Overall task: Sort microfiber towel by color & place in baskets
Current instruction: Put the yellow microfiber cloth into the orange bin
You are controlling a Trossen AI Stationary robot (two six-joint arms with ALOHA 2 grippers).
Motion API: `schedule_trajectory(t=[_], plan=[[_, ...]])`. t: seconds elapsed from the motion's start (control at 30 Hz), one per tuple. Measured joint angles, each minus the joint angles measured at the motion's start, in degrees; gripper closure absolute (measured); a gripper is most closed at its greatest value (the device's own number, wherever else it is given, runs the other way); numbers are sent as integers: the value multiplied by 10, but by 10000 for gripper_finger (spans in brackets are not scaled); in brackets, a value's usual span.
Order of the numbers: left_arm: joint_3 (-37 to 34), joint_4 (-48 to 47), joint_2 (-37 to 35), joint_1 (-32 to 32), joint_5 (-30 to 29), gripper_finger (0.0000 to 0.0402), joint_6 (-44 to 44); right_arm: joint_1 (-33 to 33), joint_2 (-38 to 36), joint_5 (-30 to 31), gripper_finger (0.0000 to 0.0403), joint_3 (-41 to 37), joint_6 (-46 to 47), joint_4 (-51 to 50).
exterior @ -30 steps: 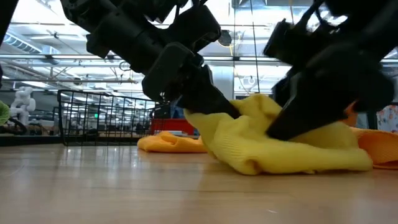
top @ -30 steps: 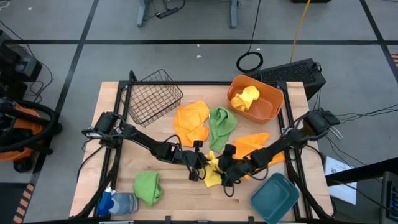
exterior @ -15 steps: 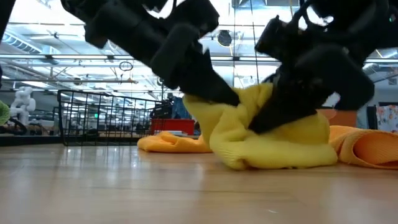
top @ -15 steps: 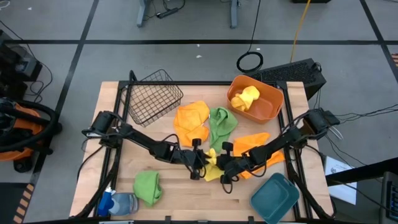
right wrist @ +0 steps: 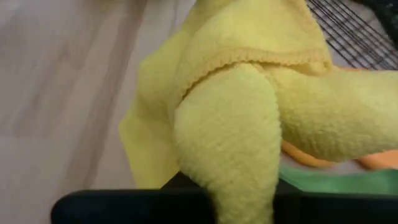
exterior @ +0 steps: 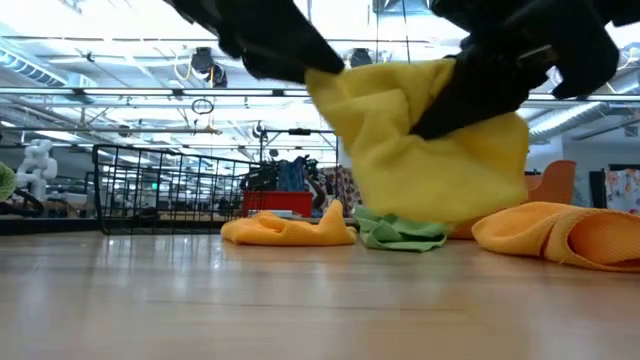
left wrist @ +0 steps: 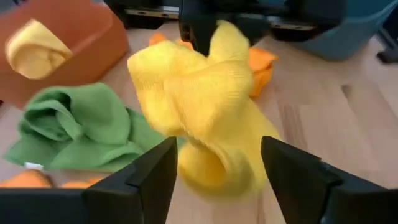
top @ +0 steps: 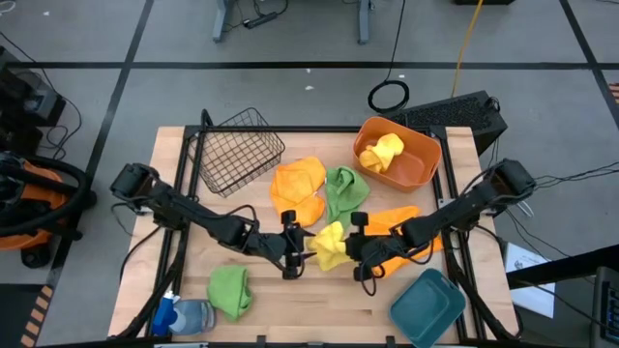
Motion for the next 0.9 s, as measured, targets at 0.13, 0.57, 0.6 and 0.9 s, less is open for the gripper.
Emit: schedule_trajectory(t=[0.13, 0.57, 0.6, 0.9], plan=[[0, -10, -16, -5, -9, 162, 11, -1, -66, 82, 395, 0, -11, -91], [0, -16, -19, 10, -9, 162, 76, -149, -272, 395, 395, 0, -61, -298], [0, -19, -19, 10, -9, 162, 76, -173, -279, 388, 395, 0, -43, -319], [0, -55, -19, 13, -8, 162, 90, -329, -280, 278, 395, -6, 116, -478]])
